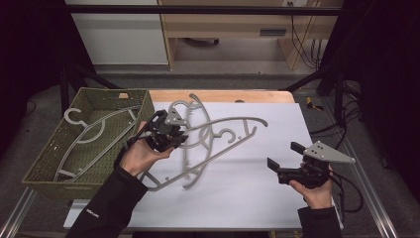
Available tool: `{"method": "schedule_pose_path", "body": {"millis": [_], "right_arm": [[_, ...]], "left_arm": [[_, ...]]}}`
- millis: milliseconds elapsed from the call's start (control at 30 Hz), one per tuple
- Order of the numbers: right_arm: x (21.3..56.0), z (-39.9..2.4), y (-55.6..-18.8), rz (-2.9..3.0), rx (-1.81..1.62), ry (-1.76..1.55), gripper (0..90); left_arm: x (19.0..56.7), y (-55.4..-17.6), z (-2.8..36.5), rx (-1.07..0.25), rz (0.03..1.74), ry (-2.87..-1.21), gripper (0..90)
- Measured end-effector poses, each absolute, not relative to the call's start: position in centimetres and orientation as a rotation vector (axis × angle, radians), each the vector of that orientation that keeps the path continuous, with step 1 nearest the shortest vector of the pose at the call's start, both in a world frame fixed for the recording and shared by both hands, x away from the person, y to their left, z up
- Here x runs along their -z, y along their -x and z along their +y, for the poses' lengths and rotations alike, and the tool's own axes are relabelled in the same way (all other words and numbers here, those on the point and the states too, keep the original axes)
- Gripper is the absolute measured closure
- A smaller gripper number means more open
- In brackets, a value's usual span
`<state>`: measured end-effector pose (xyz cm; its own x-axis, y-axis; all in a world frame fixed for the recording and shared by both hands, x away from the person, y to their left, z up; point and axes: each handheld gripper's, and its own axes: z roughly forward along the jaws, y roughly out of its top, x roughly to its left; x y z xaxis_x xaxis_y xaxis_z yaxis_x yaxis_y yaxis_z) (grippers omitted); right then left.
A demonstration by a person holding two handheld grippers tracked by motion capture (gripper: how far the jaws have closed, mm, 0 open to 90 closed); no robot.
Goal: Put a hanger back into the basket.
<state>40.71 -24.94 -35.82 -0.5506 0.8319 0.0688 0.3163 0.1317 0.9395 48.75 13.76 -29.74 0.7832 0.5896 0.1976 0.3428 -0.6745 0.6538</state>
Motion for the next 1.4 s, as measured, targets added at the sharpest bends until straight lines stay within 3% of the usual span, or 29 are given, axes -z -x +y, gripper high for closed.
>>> {"method": "schedule_pose_path", "body": {"millis": [367, 833, 1400], "right_arm": [[36.0, -24.7, -40.8, 1.945, -1.412, -1.105, 3.6], [36.2, -24.6, -41.0, 1.949, -1.401, -1.111, 3.6], [36.4, -24.4, -41.1, 1.96, -1.386, -1.117, 3.6]], "left_arm": [[27.6, -48.6, 17.2, -0.587, 0.731, -2.32, 82.3], [23.9, -49.0, 26.4, -0.703, 0.865, -2.219, 82.3], [24.6, -50.2, 34.5, -0.79, 1.052, -2.179, 82.2]]}}
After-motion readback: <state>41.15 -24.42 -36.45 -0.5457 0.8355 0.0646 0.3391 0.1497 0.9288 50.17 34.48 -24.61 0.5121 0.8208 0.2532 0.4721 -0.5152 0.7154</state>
